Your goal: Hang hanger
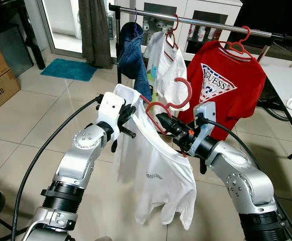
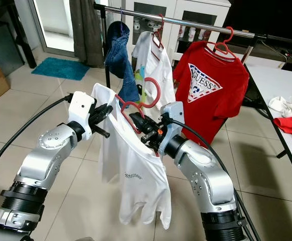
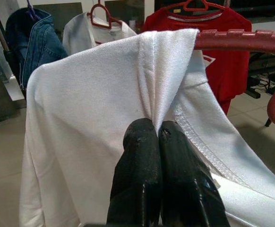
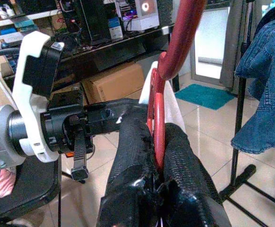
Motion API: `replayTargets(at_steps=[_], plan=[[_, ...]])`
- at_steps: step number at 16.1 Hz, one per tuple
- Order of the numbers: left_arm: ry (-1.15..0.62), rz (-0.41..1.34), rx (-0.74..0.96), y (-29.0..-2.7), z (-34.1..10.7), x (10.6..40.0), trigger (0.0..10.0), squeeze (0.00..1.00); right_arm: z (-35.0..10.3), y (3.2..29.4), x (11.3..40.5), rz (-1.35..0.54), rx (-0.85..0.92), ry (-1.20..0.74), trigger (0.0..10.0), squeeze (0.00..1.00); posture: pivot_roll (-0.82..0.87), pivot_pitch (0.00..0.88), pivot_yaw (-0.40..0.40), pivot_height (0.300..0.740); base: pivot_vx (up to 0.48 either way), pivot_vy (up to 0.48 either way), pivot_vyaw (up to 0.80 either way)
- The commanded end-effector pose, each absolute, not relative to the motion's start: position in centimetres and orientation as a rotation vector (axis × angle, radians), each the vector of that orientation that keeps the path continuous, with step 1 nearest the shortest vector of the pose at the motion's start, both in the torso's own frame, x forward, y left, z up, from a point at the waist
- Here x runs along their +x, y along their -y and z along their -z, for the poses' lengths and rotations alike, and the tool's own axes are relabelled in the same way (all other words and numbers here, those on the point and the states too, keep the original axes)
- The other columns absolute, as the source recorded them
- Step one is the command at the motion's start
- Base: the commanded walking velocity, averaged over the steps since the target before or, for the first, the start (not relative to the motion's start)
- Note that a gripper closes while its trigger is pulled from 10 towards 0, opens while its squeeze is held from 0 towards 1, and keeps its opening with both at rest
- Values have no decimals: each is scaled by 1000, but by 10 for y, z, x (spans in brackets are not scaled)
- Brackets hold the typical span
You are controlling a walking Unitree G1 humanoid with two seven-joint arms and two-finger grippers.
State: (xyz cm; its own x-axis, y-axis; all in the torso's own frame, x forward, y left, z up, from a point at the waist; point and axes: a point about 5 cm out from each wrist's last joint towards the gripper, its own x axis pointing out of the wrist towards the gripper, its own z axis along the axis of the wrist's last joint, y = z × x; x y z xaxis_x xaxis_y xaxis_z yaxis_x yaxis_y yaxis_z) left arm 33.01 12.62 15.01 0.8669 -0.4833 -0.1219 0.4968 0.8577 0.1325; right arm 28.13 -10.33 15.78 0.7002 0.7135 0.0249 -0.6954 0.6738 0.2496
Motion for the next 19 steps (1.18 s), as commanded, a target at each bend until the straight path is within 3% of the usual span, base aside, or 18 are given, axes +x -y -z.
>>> replayTargets(at_steps=[1,13,15,19], plan=[[-75,520,159,-126,-154,332,0,0,-172,106,284,-800,247,-14,0,0,-24,0,-71,740,0,0,0],[-75,520,159,-126,-154,332,0,0,-172,106,284,-800,247,-14,0,0,-24,0,-71,740,0,0,0],[-26,538,155,-142,-180,326,0,0,-142,114,289,-728,-34,-179,0,0,-18,0,-77,740,0,0,0],[-44,561,159,-140,-176,324,0,0,-138,117,289,-711,-67,-195,0,0,-22,0,-65,740,0,0,0]])
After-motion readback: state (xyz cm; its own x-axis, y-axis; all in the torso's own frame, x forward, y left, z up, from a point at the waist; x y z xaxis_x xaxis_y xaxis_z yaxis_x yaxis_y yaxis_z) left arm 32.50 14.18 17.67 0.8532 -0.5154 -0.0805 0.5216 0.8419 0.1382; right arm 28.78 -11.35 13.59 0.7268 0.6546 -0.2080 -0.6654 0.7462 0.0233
